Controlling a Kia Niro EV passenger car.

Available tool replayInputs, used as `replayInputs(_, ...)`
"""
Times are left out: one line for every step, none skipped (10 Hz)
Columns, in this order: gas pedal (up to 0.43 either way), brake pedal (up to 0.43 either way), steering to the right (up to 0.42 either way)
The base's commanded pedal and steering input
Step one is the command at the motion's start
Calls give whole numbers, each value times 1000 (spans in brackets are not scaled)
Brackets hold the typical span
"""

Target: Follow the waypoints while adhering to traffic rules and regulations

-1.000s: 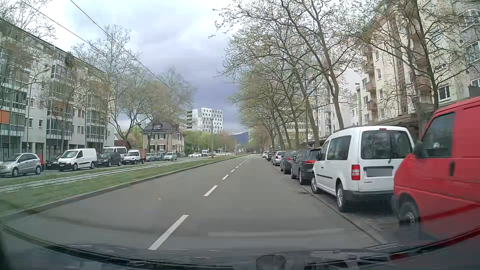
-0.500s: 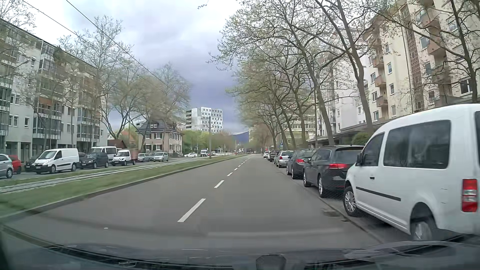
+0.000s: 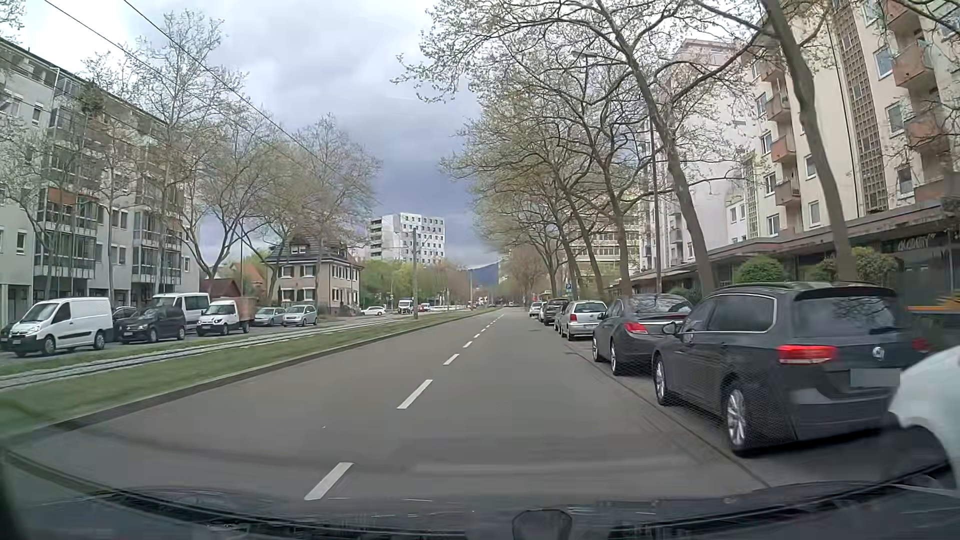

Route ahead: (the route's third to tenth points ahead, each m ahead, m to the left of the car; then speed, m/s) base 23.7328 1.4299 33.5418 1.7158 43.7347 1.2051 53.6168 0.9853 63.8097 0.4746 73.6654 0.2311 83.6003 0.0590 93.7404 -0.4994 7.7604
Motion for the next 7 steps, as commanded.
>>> replayInputs(197, 0, 1)
replayInputs(197, 0, 3)
replayInputs(197, 0, 5)
replayInputs(197, 0, 6)
replayInputs(197, 0, 6)
replayInputs(197, 0, 6)
replayInputs(197, 0, 6)
